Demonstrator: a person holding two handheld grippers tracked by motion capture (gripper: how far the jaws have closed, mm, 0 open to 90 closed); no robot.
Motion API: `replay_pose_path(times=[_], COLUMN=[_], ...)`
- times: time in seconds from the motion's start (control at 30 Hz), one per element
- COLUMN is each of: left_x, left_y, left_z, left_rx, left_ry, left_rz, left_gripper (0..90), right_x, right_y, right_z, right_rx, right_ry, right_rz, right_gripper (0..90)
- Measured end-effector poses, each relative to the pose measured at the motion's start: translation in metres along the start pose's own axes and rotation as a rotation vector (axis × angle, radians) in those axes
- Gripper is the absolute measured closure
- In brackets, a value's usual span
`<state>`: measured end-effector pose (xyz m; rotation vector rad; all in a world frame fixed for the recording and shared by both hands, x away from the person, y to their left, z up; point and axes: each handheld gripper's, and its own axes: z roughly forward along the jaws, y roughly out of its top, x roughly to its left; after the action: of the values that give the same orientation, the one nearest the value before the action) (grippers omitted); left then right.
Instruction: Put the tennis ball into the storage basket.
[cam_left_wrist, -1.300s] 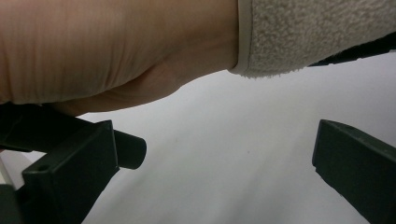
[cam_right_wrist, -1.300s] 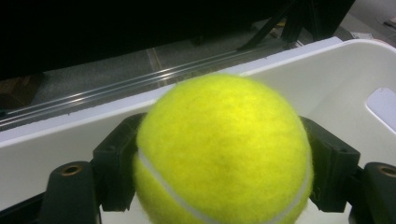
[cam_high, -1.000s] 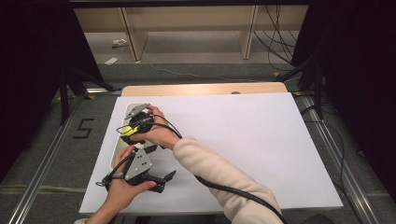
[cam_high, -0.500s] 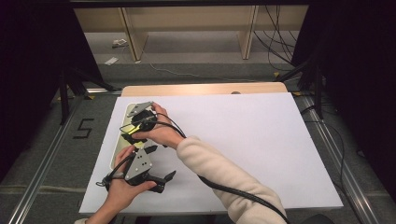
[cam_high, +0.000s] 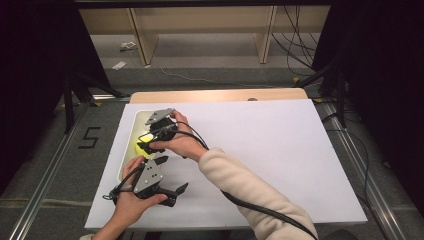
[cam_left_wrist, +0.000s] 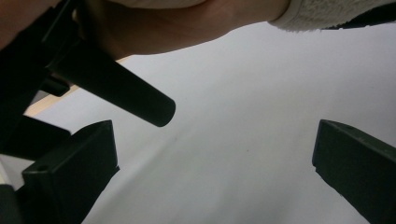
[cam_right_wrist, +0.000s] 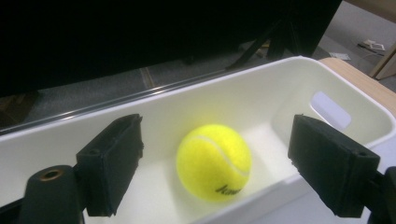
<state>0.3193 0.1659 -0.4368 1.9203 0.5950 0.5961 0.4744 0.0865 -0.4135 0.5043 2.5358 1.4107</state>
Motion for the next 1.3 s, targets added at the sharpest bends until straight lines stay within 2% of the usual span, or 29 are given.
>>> replay_pose_path(times=[0.83, 1.3], left_x=[0.000, 0.001], left_y=[0.000, 0.000], left_z=[0.000, 0.000], left_rx=[0.000, 0.000], left_ry=[0.002, 0.005], left_rz=[-0.007, -0.005], left_gripper=[0.0, 0.0], right_x=[-0.016, -0.023], right_y=[-0.022, -0.037], right_z=[-0.045, -0.062], right_rx=[-0.007, -0.007], right_ry=[-0.054, -0.077], right_rz=[0.036, 0.062], right_gripper=[18.8, 18.9])
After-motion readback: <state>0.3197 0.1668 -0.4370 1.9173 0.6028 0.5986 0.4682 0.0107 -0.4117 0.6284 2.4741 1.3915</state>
